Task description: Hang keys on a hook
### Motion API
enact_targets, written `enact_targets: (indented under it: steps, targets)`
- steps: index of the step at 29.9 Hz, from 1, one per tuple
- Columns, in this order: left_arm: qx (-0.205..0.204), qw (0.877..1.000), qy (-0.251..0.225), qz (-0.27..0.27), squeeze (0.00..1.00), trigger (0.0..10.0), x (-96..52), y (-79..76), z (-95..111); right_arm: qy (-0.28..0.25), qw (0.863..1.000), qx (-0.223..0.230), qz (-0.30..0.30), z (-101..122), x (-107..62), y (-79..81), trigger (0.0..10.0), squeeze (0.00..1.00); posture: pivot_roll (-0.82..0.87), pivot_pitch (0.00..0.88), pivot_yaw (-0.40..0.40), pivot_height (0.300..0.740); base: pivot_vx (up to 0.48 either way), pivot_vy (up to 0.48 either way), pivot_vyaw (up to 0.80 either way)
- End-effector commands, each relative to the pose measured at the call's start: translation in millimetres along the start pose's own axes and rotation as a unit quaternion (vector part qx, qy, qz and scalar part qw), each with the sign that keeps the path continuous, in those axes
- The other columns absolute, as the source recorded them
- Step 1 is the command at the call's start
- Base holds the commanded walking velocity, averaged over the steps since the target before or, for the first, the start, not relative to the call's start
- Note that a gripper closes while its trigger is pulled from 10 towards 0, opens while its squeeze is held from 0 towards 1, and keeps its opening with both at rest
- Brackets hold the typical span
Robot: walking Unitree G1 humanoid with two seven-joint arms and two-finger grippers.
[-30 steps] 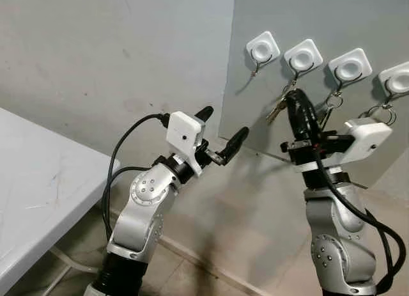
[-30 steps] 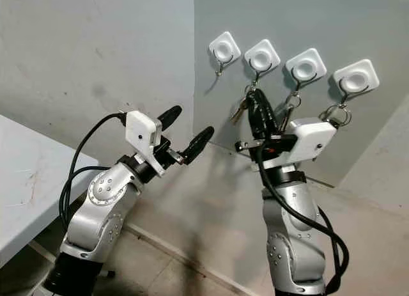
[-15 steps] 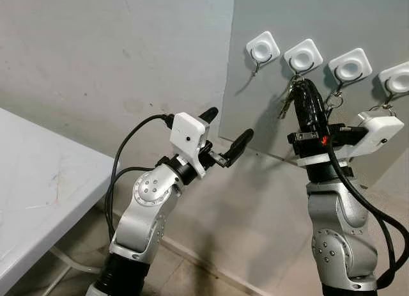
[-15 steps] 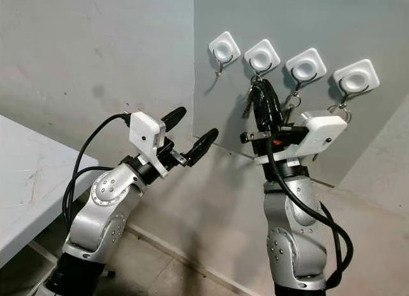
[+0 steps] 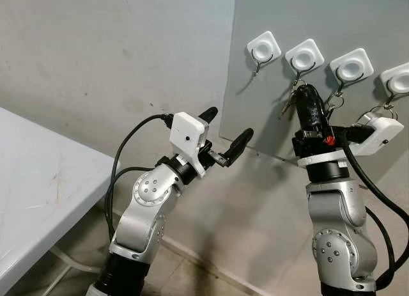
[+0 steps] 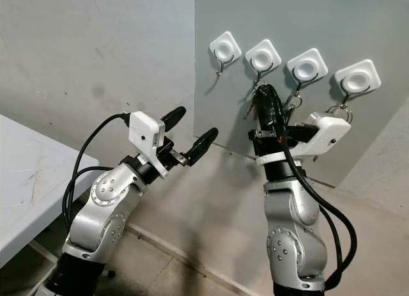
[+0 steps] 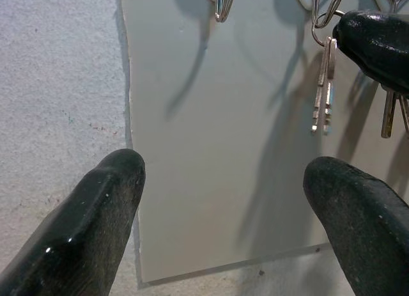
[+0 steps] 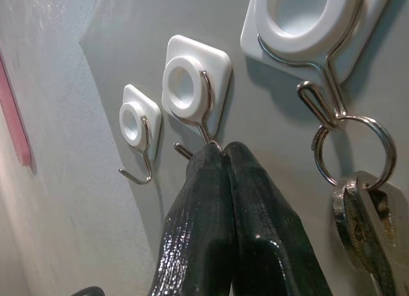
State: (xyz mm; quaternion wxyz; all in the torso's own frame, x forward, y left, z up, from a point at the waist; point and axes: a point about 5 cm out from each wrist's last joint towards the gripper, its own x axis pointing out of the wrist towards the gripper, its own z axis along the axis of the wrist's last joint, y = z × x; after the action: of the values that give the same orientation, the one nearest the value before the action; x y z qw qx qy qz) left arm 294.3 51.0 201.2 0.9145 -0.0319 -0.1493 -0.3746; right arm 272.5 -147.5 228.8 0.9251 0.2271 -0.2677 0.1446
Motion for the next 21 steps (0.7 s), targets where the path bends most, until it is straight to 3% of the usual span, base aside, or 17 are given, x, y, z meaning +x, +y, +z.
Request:
enact_targets:
  steps: [1, 5, 6, 7, 21]
  targets:
    - [0.003, 1.0, -0.007, 0.006, 0.0, 10.0, 0.2, 2.5, 5.6, 0.005, 1.0, 0.004, -0.009, -1.4, 0.4, -2.8, 10.0, 0.0, -0.01, 0.0, 0.007, 0.74, 0.0, 0.0, 0.0]
    - [0.002, 1.0, -0.009, 0.008, 0.0, 10.0, 0.1, 3.0, 6.0, 0.01, 1.0, 0.007, -0.009, -3.3, -0.7, -2.6, 10.0, 0.0, -0.01, 0.0, 0.007, 0.74, 0.0, 0.0, 0.0]
    - [0.002, 1.0, -0.009, 0.009, 0.0, 10.0, 0.1, 3.1, 6.1, 0.011, 1.0, 0.008, -0.008, -3.8, -1.1, -2.4, 10.0, 0.06, -0.01, 0.0, 0.007, 0.74, 0.0, 0.0, 0.0]
    - [0.001, 1.0, -0.009, 0.01, 0.0, 10.0, 0.2, 3.1, 6.2, 0.012, 1.0, 0.01, -0.007, -4.2, -1.3, -2.3, 10.0, 1.0, -0.01, 0.0, 0.006, 0.74, 0.0, 0.0, 0.0]
    - [0.001, 1.0, -0.009, 0.023, 0.0, 10.0, -0.9, 4.3, 5.6, 0.025, 1.0, -0.004, -0.002, -11.4, -4.6, -3.4, 10.0, 1.0, 0.0, 0.0, -0.003, 0.74, 0.0, 0.0, 0.0]
